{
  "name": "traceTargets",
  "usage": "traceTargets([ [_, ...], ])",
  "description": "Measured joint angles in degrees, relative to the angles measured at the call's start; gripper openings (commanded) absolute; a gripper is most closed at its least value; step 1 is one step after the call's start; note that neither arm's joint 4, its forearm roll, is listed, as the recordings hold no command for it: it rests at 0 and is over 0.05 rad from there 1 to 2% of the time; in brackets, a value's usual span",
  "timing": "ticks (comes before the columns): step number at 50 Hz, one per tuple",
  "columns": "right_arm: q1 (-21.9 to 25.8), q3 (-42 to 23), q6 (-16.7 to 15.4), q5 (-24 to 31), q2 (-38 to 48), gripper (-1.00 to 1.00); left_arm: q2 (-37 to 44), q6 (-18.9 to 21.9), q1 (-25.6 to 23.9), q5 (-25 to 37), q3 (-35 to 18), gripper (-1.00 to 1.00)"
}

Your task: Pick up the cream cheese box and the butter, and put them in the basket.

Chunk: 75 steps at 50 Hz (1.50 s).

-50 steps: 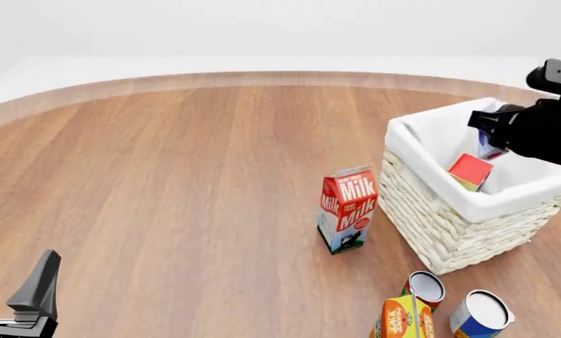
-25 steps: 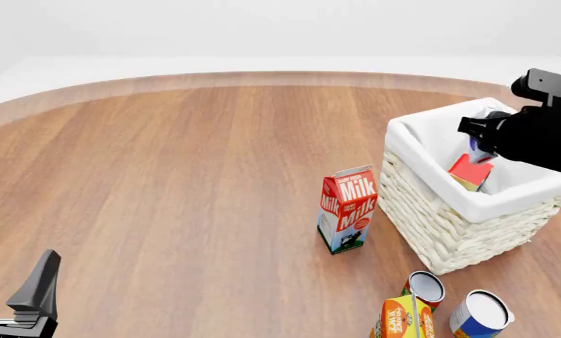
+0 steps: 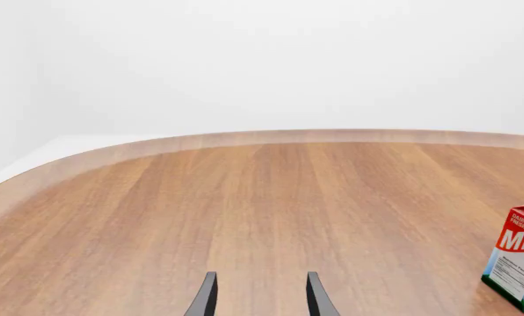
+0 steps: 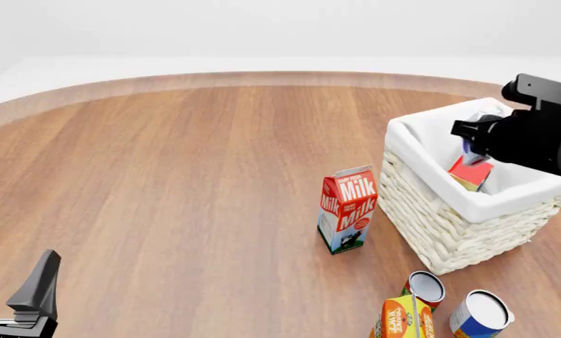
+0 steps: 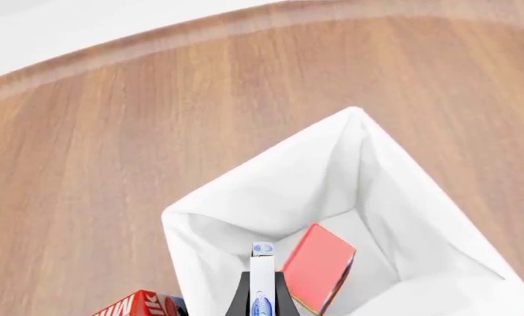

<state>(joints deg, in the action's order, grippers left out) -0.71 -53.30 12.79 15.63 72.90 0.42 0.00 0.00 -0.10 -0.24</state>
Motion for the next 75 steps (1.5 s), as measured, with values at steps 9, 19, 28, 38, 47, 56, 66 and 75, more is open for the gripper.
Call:
traceTargets([
  [9,0.30,0.45,0.12,-0.50,0.12,-1.00,0.00,0.00,0.00,0.00,0.00,1.00],
  [19,0.76,0.48,0.30,-0.83,0.41,-1.00,0.00,0.00,0.00,0.00,0.00,1.00],
  [28,1.28,0.46,0.52,-1.20,0.68,-1.00,0.00,0.00,0.00,0.00,0.00,1.00],
  [38,1.53,0.32,0.94,-1.51,0.69,1.00,0.00,0.00,0.00,0.00,0.00,1.00],
  [47,1.64,0.25,1.25,-1.31,0.18,1.00,0.00,0.00,0.00,0.00,0.00,1.00],
  [56,1.84,-0.03,1.46,-0.90,-0.32,1.00,0.00,0.00,0.00,0.00,0.00,1.00],
  [66,2.15,-0.63,1.54,0.10,-1.26,1.00,0.00,0.00,0.00,0.00,0.00,1.00],
  [75,2.97,-2.03,1.32,2.36,-3.28,1.00,0.00,0.00,0.00,0.00,0.00,1.00],
])
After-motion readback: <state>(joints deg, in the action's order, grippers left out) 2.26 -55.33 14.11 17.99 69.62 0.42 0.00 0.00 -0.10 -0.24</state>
